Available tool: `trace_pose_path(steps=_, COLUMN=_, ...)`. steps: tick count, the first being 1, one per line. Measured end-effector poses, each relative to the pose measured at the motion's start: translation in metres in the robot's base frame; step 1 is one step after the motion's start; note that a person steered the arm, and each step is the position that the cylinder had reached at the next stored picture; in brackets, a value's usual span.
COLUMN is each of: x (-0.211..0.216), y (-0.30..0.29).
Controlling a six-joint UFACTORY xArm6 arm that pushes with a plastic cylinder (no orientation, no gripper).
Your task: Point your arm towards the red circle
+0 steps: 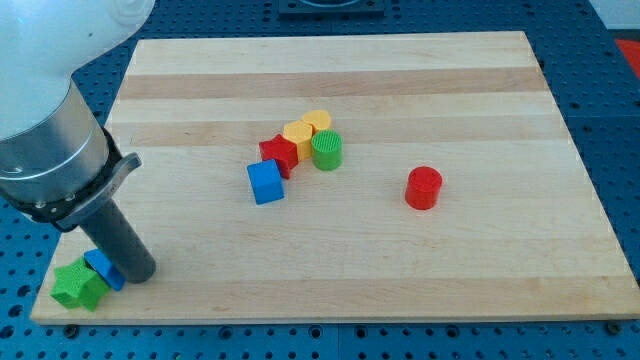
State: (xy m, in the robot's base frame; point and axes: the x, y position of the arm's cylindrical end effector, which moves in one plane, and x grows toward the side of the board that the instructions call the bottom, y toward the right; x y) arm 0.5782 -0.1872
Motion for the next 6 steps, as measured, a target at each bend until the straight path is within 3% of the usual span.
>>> trace_pose_path(steps=3, x=-0.014, y=0.316)
trace_pose_path(steps=4, x=-0.053, y=0.388)
trace_pose_path(steps=5, x=-0.116, y=0.39)
trace_pose_path(steps=6, x=-0.115, y=0.345)
